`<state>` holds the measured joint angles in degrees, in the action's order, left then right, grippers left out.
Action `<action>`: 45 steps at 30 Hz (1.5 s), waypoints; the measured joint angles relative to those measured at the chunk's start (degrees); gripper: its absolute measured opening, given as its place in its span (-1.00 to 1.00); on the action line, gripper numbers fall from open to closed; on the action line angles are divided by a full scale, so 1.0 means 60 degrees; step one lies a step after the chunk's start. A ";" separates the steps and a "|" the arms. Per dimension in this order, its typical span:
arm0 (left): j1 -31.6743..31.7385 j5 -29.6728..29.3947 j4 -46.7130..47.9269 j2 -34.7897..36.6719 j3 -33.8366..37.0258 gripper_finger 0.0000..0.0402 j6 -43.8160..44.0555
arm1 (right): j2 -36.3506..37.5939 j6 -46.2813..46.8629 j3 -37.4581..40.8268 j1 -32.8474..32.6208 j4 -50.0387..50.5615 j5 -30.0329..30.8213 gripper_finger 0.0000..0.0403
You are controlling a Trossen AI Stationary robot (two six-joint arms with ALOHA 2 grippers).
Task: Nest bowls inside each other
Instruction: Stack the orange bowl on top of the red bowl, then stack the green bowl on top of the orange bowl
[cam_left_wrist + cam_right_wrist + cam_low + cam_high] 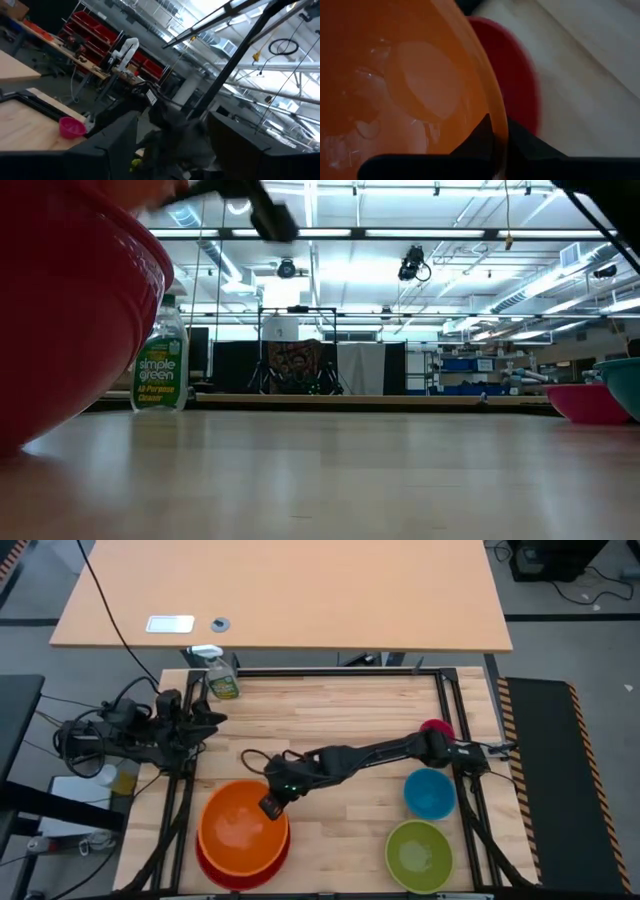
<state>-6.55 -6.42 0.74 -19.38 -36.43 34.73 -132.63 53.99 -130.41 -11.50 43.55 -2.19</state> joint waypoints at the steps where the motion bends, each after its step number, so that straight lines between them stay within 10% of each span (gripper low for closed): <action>1: 0.0000 0.0005 0.0111 -0.0009 -0.0062 0.22 -0.0054 | -0.0090 0.0029 0.0042 0.0005 -0.0040 0.0007 -0.86; 10: -0.0011 0.0365 0.1069 -0.0025 -0.0130 0.22 0.0053 | -0.0722 -0.0906 0.0062 -0.0006 -0.0888 -0.0875 -0.81; 25: -0.0009 0.0631 0.1781 -0.0018 -0.0134 0.22 0.0181 | -0.0622 -0.1025 -0.0270 0.0457 -0.0244 -0.1898 -0.02; 45: -0.0007 0.0803 0.3231 -0.0027 -0.0134 0.22 0.0679 | 0.1014 -0.5811 0.0059 -0.1879 0.7591 -0.0685 -0.05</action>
<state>-6.59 -1.61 20.13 -19.54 -37.23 38.80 -126.54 19.12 -130.05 -22.77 89.09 -6.30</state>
